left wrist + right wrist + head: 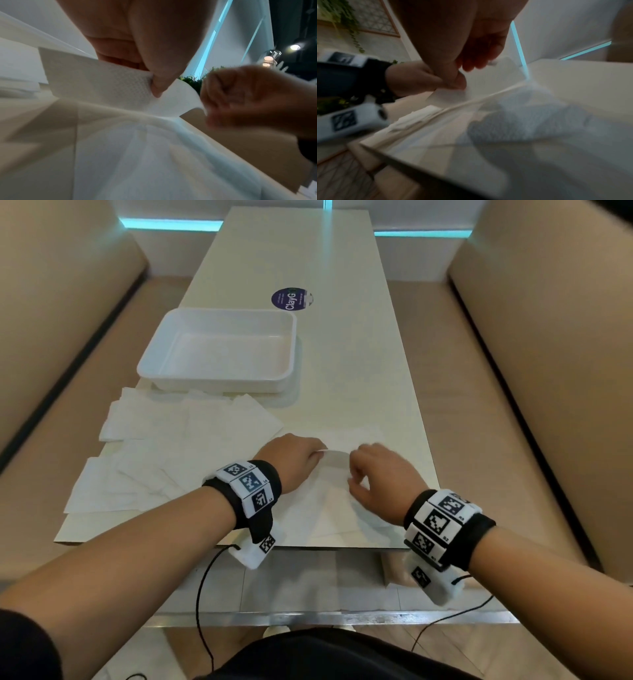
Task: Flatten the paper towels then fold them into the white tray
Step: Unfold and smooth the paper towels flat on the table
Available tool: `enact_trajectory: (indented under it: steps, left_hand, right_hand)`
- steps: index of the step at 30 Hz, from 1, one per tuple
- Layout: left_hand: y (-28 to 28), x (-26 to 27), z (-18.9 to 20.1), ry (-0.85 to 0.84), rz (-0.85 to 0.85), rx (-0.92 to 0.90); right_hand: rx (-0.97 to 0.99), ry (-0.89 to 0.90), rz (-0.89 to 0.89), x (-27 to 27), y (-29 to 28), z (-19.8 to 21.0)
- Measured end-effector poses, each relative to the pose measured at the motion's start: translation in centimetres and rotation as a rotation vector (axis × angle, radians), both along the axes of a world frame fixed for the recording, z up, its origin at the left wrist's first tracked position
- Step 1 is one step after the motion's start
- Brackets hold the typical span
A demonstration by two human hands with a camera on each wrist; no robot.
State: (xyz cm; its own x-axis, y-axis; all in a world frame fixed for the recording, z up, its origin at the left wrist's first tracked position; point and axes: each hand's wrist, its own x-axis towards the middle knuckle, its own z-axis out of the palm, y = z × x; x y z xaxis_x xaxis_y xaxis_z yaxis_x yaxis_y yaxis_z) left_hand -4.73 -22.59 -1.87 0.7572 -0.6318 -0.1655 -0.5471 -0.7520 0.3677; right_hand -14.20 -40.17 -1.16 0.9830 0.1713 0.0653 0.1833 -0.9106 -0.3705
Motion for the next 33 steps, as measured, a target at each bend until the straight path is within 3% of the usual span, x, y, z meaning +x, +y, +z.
enact_trajectory:
  steps: [3, 6, 14, 18, 20, 24, 26, 29, 33]
  left_hand:
    - [1.1, 0.6, 1.0, 0.003, 0.039, -0.083]
    - [2.4, 1.1, 2.5, -0.038, 0.062, -0.094]
    - [6.8, 2.4, 8.2, -0.349, 0.191, -0.198]
    - [8.4, 2.0, 8.4, -0.483, 0.162, -0.173]
    - [8.9, 1.8, 7.1, -0.416, 0.124, -0.085]
    - [9.9, 1.7, 2.8, -0.246, 0.101, 0.386]
    - [10.7, 1.8, 1.5, -0.124, 0.127, 0.507]
    - [11.2, 1.8, 0.7, 0.003, 0.190, 0.497]
    - [10.5, 0.9, 1.0, -0.030, 0.171, 0.373]
  right_hand:
    - [-0.102, 0.221, 0.137, -1.0, 0.9, -1.3]
    - [-0.145, 0.381, 0.122, -1.3, 1.3, -2.3]
    - [-0.291, 0.448, 0.061, -1.1, 2.1, -1.7]
    - [-0.324, 0.479, 0.065, -1.5, 3.1, -1.5]
    - [-0.324, 0.479, 0.066, -1.7, 3.4, -1.5]
    - [-0.326, 0.461, 0.079, -2.2, 3.4, -1.5]
    - [-0.314, 0.449, 0.076, -2.5, 3.4, -1.5]
    - [-0.281, 0.432, 0.069, -3.0, 3.5, -1.6]
    - [-0.257, 0.394, 0.100, -3.8, 3.8, -1.4]
